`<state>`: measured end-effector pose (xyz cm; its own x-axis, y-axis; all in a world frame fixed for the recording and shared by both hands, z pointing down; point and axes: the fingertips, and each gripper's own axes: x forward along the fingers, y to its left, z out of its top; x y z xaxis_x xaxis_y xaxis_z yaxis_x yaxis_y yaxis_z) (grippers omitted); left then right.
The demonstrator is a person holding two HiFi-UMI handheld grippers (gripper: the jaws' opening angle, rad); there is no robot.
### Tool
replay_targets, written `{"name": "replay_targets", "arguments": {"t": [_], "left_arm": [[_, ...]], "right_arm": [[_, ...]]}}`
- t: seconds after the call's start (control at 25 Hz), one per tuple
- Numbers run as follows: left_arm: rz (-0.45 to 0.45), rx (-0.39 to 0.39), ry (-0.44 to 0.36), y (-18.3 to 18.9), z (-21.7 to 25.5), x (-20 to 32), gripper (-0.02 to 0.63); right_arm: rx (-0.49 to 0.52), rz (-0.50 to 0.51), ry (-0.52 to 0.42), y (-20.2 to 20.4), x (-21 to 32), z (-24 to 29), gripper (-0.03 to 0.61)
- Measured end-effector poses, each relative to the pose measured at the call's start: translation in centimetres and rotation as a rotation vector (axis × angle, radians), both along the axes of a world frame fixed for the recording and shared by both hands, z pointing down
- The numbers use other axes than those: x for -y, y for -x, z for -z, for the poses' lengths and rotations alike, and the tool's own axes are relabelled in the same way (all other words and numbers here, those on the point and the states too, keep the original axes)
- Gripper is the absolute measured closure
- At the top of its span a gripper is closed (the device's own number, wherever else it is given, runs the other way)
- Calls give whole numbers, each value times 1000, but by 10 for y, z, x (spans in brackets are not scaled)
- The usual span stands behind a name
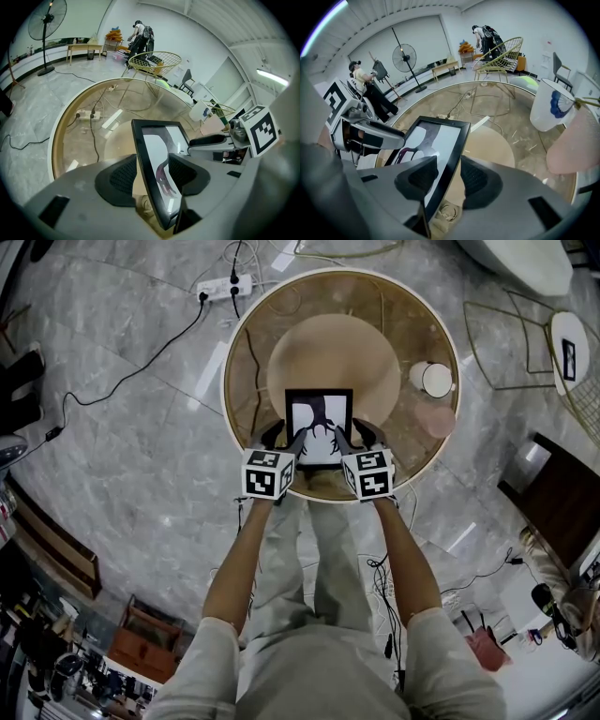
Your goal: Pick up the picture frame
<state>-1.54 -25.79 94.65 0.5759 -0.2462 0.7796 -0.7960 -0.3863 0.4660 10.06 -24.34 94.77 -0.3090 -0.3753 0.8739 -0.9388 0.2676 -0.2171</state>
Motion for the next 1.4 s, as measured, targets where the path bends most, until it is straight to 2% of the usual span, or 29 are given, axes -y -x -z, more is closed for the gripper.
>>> {"name": "replay_targets", "arguments": {"t": [0.28,0.76,1.4], "left_arm": [[18,-3,5,1,-6,-2,413],[30,47,0,9,-11,-1,517],[45,87,-13,7,-9,-1,531]], "right_arm": [[43,-38,4,-1,-2,-3,436],[48,-52,17,-2,-4,-3,453],[11,-92,29,-7,-10,-1,487]]}}
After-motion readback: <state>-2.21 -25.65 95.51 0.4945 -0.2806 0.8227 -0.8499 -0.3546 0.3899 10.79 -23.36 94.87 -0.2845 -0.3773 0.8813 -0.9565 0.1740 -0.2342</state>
